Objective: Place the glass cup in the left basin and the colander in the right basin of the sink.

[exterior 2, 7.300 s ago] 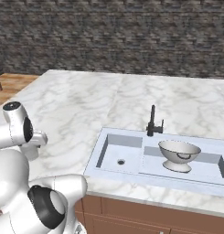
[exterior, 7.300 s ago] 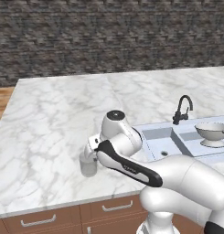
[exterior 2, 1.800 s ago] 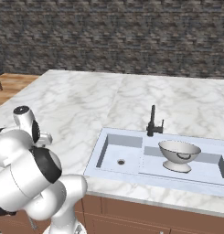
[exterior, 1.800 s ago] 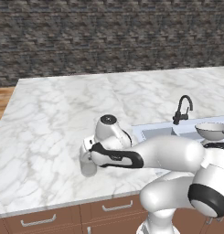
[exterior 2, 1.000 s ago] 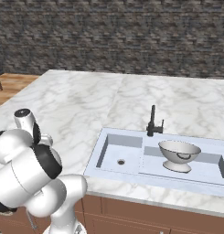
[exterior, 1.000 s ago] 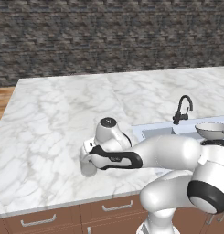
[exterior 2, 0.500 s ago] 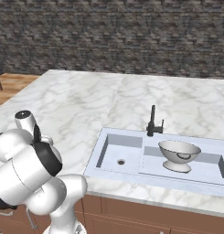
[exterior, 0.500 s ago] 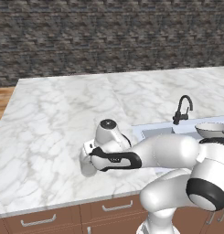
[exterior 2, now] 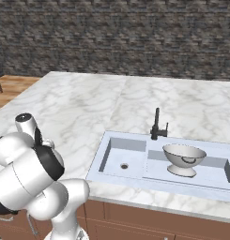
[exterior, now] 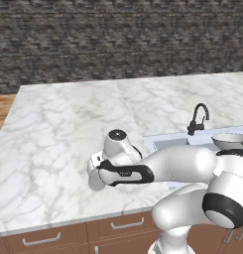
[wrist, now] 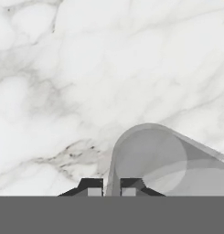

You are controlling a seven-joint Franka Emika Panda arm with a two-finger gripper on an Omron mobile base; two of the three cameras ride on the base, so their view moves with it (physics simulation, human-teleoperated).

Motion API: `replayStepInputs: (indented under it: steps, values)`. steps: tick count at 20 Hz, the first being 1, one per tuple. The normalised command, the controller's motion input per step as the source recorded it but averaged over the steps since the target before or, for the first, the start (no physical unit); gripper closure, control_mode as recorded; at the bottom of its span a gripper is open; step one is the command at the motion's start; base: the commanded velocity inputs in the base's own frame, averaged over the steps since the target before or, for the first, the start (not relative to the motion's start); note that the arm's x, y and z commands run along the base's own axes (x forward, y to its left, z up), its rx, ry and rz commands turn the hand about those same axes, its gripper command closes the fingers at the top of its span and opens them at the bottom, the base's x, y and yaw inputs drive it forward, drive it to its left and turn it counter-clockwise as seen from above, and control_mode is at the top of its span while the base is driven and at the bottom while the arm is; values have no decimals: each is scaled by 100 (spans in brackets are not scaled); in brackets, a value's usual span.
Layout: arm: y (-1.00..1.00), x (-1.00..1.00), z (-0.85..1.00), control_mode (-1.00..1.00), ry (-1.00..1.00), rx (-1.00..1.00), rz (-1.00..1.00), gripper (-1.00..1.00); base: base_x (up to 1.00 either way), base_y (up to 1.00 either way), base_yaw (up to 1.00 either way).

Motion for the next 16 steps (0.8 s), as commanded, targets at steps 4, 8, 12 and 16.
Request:
replayStepInputs:
  steps: [4,8,12,16]
  values:
    - [0,0,0,-100,0,0,0,100,0,0,0]
    - [0,0,11,-100,0,0,0,100,0,0,0]
    - [0,0,45,-100,0,0,-1,100,0,0,0]
    - [0,0,60,-100,0,0,-5,100,0,0,0]
